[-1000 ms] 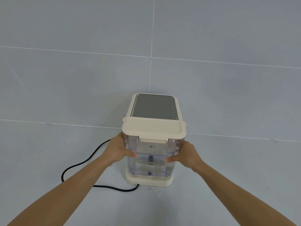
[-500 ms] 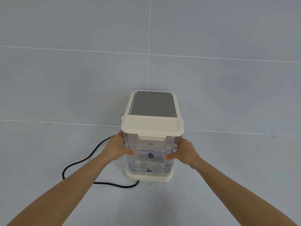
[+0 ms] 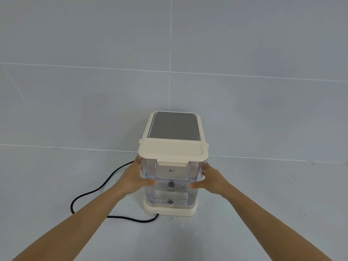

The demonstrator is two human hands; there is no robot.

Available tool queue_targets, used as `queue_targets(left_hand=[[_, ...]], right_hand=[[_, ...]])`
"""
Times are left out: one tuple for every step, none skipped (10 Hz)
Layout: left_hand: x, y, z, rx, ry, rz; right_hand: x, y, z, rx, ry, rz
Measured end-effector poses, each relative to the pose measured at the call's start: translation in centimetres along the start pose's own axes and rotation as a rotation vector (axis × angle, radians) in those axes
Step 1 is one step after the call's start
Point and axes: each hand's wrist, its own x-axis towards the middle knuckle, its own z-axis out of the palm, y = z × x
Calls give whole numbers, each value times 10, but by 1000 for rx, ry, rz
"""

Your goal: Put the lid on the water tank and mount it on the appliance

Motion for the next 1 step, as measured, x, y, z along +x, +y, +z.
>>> queue_targets(left_hand=[[-16,6,-6,28,92,96]], right_hand=[[-9,-4,-14,-65,16,-39]])
